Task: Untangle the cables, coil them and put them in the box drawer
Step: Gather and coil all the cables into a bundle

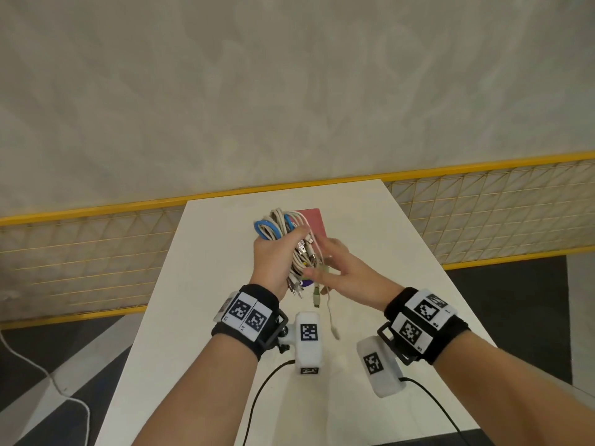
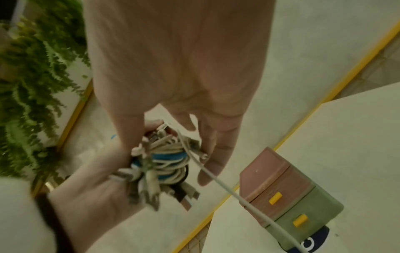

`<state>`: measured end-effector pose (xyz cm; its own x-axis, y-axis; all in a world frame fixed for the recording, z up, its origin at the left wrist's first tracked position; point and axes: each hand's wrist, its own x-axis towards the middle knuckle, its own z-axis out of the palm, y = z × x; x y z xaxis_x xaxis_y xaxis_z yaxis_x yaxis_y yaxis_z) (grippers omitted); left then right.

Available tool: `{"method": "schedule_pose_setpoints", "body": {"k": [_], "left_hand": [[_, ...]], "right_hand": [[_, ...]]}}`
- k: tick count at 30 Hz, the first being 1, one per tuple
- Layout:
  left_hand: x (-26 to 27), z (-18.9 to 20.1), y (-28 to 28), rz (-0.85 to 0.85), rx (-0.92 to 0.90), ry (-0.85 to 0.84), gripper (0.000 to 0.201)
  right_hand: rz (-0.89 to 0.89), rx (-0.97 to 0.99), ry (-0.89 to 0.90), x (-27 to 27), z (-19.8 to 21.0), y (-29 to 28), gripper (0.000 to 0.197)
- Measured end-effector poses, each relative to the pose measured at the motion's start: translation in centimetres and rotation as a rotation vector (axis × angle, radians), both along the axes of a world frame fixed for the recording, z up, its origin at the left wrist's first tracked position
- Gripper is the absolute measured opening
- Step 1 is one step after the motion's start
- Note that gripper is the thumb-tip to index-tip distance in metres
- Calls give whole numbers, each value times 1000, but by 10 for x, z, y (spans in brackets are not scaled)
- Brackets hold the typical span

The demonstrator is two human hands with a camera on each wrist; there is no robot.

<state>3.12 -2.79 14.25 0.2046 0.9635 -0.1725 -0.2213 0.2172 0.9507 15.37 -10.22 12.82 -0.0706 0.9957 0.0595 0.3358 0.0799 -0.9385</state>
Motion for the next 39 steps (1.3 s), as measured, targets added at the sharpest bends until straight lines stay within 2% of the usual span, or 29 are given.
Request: {"method": "schedule_pose_setpoints", "body": {"k": [2, 5, 7, 9, 10, 14, 16, 18, 19, 21, 22, 25, 28, 30, 33, 36, 39], "left_hand": [[3, -2, -2, 21, 30, 2, 17], [6, -6, -2, -12, 95, 51, 36], [7, -9, -3, -37, 121, 125, 46], [7, -11, -3, -20, 133, 186, 41], [7, -11, -2, 1, 138, 198, 37], [5, -9, 0, 146, 109, 80, 25], [3, -6, 2, 213, 80, -14, 26], [1, -5, 4, 229, 74, -55, 26], [-1, -5, 4, 214, 78, -58, 26], [-3, -5, 2, 149, 90, -43, 20], [-4, -5, 2, 103, 94, -21, 18], [-7, -5, -1, -82, 126, 95, 16], [-7, -8, -3, -189, 157, 180, 21], [-6, -15, -2, -167, 141, 210, 26], [-2, -21, -4, -134, 63, 180, 10], [1, -23, -6, -128, 11, 134, 30], [3, -24, -8, -140, 11, 95, 39]], "right_hand": [[21, 69, -102, -5, -1, 1, 56], [15, 70, -320, -5, -5, 5, 64], [42, 48, -499, -2, -8, 8, 63], [44, 63, -701, 0, -10, 7, 58], [25, 96, -726, -1, -11, 6, 54], [-127, 208, -474, -5, -18, 5, 49], [-198, 200, -422, -3, -24, 6, 34], [-220, 217, -465, 1, -32, 2, 23], [-231, 255, -541, 2, -36, 0, 20], [-261, 282, -680, 5, -36, -2, 19], [-258, 236, -680, 7, -33, -2, 19], [-209, 2, -461, 12, -22, 3, 32], [-313, 55, -402, 16, -24, 10, 29], [-360, 95, -354, 14, -28, 12, 34], [-337, 141, -232, 9, -32, 14, 51], [-276, 179, -218, -1, -34, 11, 68], [-287, 134, -210, -6, -37, 9, 89]]}}
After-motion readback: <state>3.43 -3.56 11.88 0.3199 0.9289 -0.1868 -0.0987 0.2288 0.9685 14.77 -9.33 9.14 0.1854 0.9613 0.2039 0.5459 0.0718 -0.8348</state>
